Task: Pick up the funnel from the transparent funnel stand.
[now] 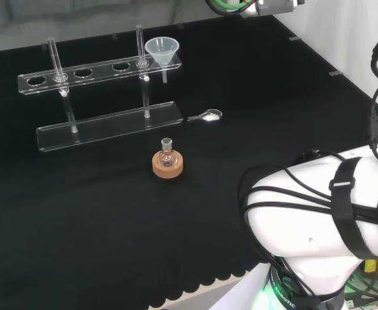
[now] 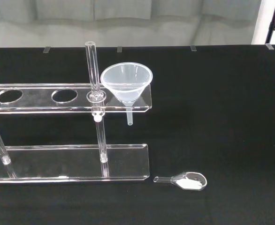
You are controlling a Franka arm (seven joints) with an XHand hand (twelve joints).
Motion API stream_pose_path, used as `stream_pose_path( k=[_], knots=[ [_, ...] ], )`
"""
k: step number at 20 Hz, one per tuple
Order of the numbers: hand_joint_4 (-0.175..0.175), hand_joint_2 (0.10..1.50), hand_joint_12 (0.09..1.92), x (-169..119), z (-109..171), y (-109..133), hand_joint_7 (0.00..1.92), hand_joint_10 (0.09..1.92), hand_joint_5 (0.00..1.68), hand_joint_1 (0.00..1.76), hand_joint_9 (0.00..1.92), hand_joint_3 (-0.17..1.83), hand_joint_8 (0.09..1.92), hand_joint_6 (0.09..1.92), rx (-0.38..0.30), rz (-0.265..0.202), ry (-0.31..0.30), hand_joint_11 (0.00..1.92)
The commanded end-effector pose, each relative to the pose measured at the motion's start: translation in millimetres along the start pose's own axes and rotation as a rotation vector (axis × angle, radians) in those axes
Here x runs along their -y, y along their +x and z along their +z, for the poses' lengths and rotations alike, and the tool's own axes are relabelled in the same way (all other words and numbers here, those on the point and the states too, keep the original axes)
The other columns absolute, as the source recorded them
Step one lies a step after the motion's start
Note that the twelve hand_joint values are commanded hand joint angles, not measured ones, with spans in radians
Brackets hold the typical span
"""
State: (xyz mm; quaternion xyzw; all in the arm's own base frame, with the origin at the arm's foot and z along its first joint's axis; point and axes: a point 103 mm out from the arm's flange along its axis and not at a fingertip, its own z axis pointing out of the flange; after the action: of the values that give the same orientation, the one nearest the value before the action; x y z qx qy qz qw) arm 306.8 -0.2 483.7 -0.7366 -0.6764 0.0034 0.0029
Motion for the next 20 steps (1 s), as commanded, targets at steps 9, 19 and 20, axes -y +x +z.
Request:
stream_pose_path(
  k=[9, 19, 20],
  knots=[
    [0.004, 1.21, 1.37, -10, 3, -11, 0.00, 0.63, 0.23, 0.00, 0.16, 0.39, 0.46, 0.09, -0.014, 0.027, -0.002, 0.02],
    [0.003, 1.22, 1.37, -38, 30, -12, 0.00, 0.63, 0.24, 0.00, 0.16, 0.38, 0.47, 0.09, -0.006, 0.058, 0.045, 0.02],
    [0.003, 1.22, 1.37, -43, 32, -14, 0.00, 0.63, 0.24, 0.00, 0.16, 0.38, 0.47, 0.09, -0.002, 0.057, 0.050, 0.02]
  ],
)
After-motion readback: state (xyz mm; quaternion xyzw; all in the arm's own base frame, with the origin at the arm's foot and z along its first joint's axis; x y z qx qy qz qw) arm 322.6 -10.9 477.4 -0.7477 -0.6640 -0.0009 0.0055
